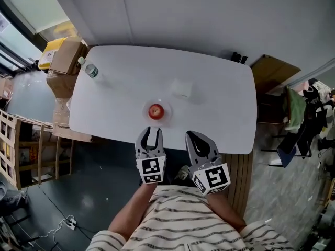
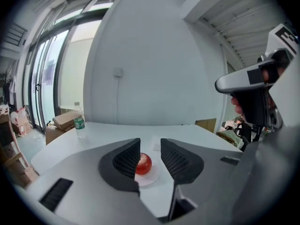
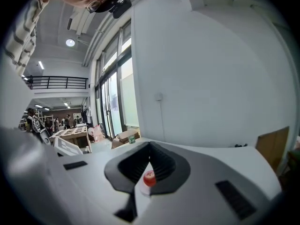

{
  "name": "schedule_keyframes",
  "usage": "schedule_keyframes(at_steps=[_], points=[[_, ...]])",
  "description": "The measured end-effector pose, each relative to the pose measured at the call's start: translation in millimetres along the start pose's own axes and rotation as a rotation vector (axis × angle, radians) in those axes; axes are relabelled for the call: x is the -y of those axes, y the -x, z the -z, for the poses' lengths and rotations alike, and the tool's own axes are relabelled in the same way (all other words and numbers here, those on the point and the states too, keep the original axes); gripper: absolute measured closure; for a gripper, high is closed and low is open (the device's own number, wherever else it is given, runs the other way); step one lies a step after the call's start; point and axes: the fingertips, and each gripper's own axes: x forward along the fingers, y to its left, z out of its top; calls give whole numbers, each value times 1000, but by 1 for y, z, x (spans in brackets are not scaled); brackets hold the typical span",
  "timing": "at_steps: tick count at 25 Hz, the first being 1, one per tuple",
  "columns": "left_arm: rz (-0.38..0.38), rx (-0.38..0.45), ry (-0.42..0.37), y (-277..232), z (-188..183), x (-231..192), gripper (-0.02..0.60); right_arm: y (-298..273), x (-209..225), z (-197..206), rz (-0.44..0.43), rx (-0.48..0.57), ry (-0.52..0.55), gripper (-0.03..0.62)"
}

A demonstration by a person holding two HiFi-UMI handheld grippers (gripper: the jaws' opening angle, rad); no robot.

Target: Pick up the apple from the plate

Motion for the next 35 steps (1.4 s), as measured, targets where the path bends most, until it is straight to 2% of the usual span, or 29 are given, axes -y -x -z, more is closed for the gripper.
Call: schedule_keyframes(at_steps=[3,13,21,27,35], points=[[33,-42,-5,-18,15,-2,382,-8,7,0,25,-3,-8,580],[50,-112,-49,-71,59,-16,255,-30,17,9,44,-38,-7,580],[69,-182,-64,-102,92,-24,202,-44,20,12,52,-60,5,580],[60,-243,-61,-124,115,-29,195,-48,29,14,61,-68,6,580],[83,-257,-108,-142,124,-25,195,-53,33,21,64,-93,15,580]])
